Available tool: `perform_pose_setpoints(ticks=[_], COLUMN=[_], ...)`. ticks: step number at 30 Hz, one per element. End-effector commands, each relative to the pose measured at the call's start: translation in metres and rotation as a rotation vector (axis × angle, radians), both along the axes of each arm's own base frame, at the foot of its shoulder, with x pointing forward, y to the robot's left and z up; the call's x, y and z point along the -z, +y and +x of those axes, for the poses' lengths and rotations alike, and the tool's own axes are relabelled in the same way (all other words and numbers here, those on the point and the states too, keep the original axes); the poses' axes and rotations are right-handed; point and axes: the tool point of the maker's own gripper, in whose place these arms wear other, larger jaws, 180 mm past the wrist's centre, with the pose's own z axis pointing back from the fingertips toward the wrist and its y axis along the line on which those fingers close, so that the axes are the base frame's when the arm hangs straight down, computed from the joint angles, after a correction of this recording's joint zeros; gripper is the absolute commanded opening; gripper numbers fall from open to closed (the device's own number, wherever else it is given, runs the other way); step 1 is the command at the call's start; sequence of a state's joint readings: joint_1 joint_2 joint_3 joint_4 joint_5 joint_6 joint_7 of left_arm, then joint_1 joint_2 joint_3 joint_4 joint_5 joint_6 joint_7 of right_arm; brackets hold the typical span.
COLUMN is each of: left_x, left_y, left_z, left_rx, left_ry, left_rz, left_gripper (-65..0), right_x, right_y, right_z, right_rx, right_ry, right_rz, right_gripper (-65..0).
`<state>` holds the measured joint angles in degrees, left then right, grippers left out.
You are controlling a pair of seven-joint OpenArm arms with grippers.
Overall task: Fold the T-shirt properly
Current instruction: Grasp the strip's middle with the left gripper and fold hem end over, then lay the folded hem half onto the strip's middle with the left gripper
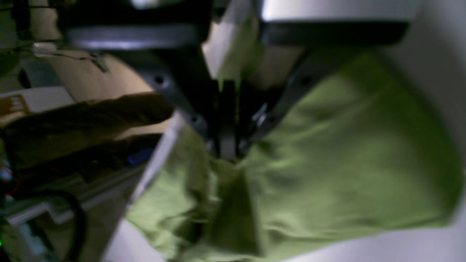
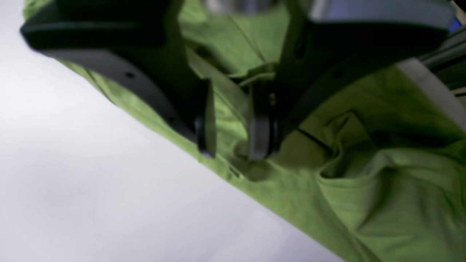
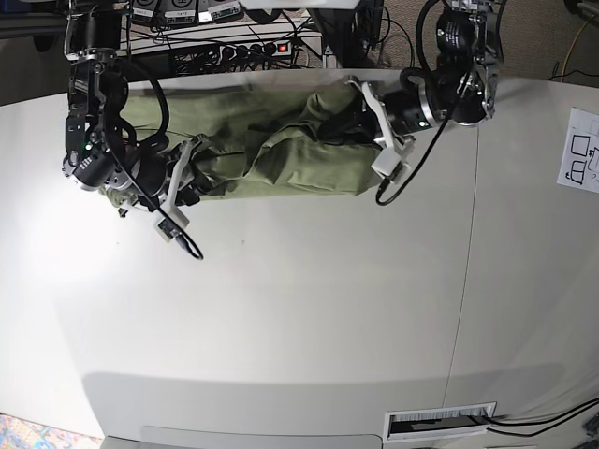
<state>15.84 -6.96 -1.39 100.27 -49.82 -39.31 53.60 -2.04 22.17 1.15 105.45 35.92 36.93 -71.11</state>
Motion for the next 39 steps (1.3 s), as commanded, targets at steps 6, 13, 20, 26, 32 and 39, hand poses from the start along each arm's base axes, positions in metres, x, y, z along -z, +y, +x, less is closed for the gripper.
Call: perform_pose_setpoints(ticks=[6,13,20,26,32,39], left_x=[-0.030,-0.048,-0.070,-0.071,-0.051,-0.020], left_y=[-0.063,-0.091,-0.082,-0.081,-0.074,-0.046], left_z=[-0.032,-0.039,-0.036,-0.036,-0.026,-0.013], left_rx=[0.150,0.192,0.197,0.198,0.192,0.208], left_ry=[-0.008,-0.038,-0.137,-0.142,-0.190,-0.255], left_rz=[-0.163,-0.205,-0.164,-0.159,-0.014,0.222], left_gripper=[-65.0,-65.0,-65.0,-50.1,-49.7,-62.3], right_x=[-0.014,-0.013,-0.016,-0.017,-0.017,-0.015], right_y=[-0.003,-0.005,-0.020,-0.021,-0.022,-0.023], right_z=[0.009,0.010,0.012,0.012,0.012,0.011], right_rx=[0.003,0.007,0.007,0.009,0.008,0.010], right_ry=[-0.050,-0.051,-0.064,-0.067,-0.067,-0.053], right_rz=[0.006,-0.003,-0.053,-0.056,-0.057,-0.068], right_gripper=[-49.5,-49.5,-49.5,-49.6,-49.6,-49.5])
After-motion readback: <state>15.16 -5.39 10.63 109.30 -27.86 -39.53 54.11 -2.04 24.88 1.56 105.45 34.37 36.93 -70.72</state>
